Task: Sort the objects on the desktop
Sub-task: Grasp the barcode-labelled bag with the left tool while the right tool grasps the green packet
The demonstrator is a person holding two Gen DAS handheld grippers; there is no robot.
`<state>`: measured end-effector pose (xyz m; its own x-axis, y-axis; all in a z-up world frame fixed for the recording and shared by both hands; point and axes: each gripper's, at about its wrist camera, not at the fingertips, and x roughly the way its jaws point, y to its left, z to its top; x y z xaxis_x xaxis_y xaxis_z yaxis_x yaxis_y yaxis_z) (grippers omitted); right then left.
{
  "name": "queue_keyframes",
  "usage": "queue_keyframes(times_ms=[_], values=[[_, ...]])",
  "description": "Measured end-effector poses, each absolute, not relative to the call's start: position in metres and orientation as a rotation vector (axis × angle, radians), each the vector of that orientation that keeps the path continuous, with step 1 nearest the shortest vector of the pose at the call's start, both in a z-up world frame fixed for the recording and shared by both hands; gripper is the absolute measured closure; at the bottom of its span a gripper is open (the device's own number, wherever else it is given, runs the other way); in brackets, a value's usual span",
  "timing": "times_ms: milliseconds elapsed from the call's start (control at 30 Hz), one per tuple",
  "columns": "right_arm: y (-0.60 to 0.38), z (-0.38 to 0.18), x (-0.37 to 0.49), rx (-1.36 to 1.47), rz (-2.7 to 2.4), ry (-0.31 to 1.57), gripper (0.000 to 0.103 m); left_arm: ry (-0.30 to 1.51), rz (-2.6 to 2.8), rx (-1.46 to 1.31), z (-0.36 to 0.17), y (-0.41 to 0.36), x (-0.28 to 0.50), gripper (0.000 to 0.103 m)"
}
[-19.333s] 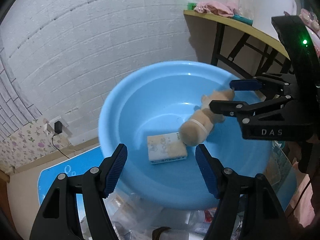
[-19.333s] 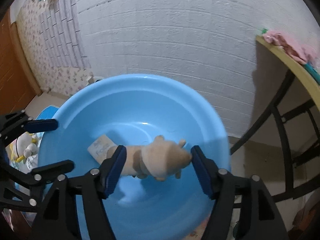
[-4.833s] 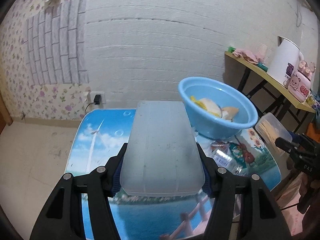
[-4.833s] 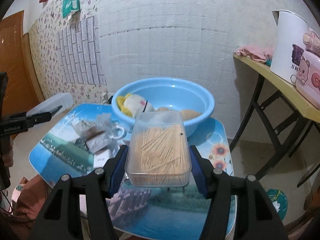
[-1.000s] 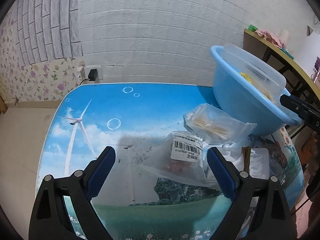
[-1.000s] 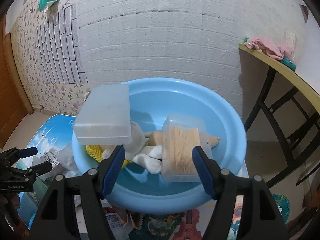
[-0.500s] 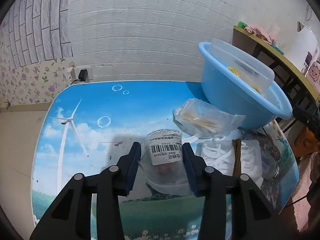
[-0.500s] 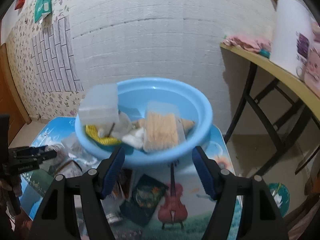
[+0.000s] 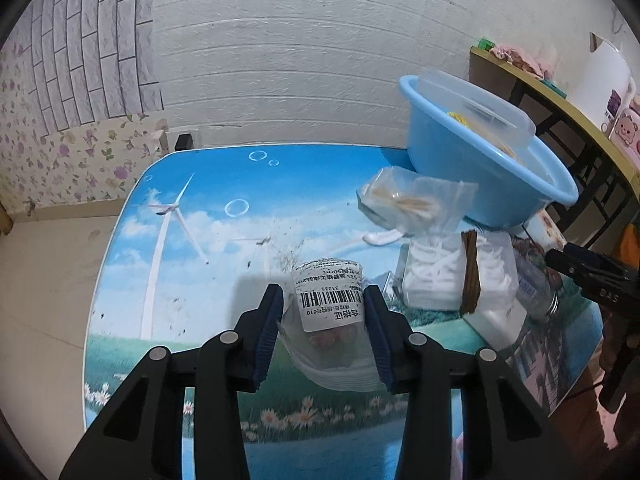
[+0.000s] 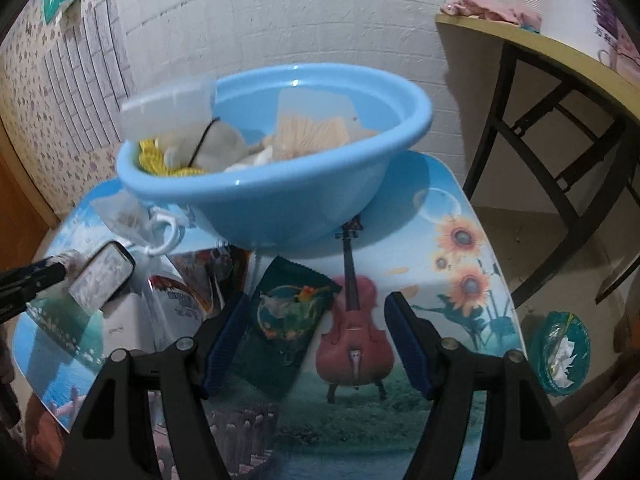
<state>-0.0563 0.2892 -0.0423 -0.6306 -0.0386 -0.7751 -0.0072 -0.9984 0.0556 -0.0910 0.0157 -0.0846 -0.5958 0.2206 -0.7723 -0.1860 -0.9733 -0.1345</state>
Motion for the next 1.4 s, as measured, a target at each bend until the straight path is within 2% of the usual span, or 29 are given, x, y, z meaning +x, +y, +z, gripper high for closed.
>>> queue_keyframes(times_ms=[267, 500, 600, 833, 933, 1000, 1100, 1267, 1367, 1400], values=[[0.280, -0.057, -0.063, 1.398, -2.779, -0.025, 0.033, -0.029, 2.628, -1.285, -0.088, 0.018, -0.090, 0.059], [0.278, -0.061, -0.069, 1.413, -2.791, 0.020, 0.033, -0.011, 2.628, -1.309, -0.095, 0.021, -0.093, 0.047], [0.281, -0.060, -0.067, 1.411, -2.805, 0.049, 0.033, -0.011, 2.616, -1.324, -0.099, 0.021, -0.093, 0.046], [0.302, -0.060, -0.059, 1.427, -2.846, 0.013, 0.033, -0.013, 2.611, -1.337, -0.106, 0.022, -0.095, 0.042], [0.302, -0.058, -0.058, 1.390, -2.842, 0.029, 0.033, 0.010, 2.608, -1.329, -0.106, 0.025, -0.095, 0.042], [0.299, -0.056, -0.059, 1.343, -2.829, 0.053, 0.033, 0.012, 2.602, -1.318, -0.105, 0.025, -0.094, 0.053], [0.299, -0.058, -0.072, 1.319, -2.805, 0.091, 0.033, 0.010, 2.596, -1.316, -0.104, 0.025, -0.094, 0.057], [0.296, -0.065, -0.081, 1.341, -2.762, 0.114, 0.033, -0.018, 2.604, -1.300, -0.097, 0.024, -0.090, 0.059], [0.299, -0.068, -0.082, 1.352, -2.728, 0.048, 0.034, -0.024, 2.609, -1.285, -0.092, 0.025, -0.089, 0.059], [0.300, -0.067, -0.082, 1.347, -2.733, 0.049, 0.042, -0.024, 2.611, -1.279, -0.090, 0.025, -0.089, 0.059]])
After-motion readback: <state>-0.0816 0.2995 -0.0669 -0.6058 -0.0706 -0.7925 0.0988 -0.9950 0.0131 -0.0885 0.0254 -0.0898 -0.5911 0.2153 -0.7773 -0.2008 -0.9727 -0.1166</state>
